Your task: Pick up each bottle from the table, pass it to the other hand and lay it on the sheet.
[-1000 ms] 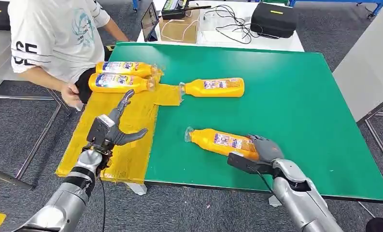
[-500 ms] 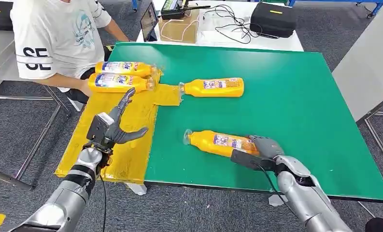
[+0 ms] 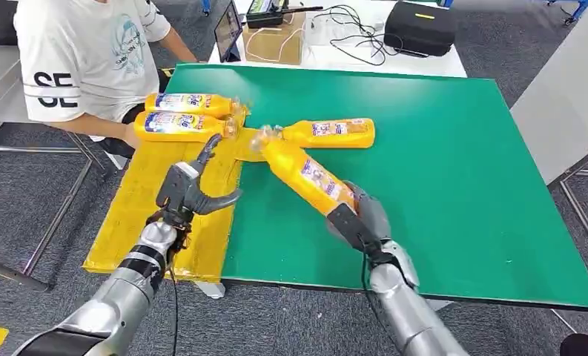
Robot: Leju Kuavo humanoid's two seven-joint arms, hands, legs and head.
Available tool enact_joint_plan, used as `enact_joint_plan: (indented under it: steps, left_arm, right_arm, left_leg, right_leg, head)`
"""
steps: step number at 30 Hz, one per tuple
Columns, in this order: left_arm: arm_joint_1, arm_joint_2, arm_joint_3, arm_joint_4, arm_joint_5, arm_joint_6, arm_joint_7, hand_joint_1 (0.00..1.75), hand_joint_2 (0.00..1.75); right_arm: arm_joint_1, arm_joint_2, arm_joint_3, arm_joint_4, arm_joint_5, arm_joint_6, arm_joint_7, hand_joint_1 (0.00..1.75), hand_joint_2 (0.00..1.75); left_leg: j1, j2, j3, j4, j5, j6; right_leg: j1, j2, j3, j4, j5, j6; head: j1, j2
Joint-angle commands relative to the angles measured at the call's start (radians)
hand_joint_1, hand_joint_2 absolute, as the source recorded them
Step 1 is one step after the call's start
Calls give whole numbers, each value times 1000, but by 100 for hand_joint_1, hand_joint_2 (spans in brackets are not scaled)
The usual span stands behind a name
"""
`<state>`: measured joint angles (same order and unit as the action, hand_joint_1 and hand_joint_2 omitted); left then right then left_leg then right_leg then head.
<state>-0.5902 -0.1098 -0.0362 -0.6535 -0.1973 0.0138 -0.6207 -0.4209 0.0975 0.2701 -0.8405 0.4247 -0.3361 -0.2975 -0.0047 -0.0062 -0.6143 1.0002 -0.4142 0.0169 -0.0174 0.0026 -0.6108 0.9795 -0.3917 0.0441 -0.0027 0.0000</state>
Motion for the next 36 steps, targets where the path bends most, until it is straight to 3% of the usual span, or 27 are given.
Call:
enact_joint_plan:
  steps: [1, 5, 10, 14, 18, 31, 36]
  left_arm:
    - [-56, -31, 44, 87, 30, -13, 21, 0, 175]
    - [-58, -35, 57, 90, 54, -21, 38, 0, 175]
    - [-44, -47, 43, 73, 153, -162, 93, 0, 175]
    - [-32, -52, 6, 57, 348, -457, 193, 0, 175]
    - [-24, -52, -29, 32, 487, -550, 251, 0, 175]
    - [-23, -43, -72, 11, 531, -529, 238, 0, 175]
    - [-25, -35, -78, 20, 506, -455, 214, 0, 175]
  right_arm:
    - [-95, 92, -48, 155, -32, -10, -20, 175, 175]
    - [-96, 93, -47, 156, -42, -13, -29, 175, 175]
    - [-135, 132, -16, 197, -69, -13, -45, 175, 175]
    - [-169, 151, 31, 245, -83, 11, -51, 175, 175]
    - [-167, 160, 55, 270, -89, 20, -63, 175, 175]
    - [-127, 161, 116, 253, -57, 41, -48, 175, 175]
    - [-118, 159, 126, 251, -53, 48, -29, 175, 175]
  left_leg:
    - [1, 0, 1, 0, -1, -1]
    - [1, -1, 3, 1, -2, -1]
    - [1, 1, 2, 1, -2, -1]
    - [1, 1, 3, 1, -2, -1]
    - [1, 0, 1, 0, -1, -1]
    - [2, -1, 3, 1, -2, -1]
    - [1, -2, 1, 0, -1, -1]
  right_leg:
    - [1, 0, 1, 0, 0, -1]
    - [2, -1, 4, 0, -2, -2]
    - [1, 1, 2, 1, -1, -2]
    - [1, 1, 3, 1, -2, -2]
    - [1, 0, 1, 0, -1, -1]
    - [2, -1, 3, 0, -2, -2]
    - [1, -1, 1, -1, -1, -1]
  head:
    - [0, 0]
    - [0, 0]
    - [0, 0]
    - [0, 0]
    - [0, 0]
    - [0, 0]
    - [0, 0]
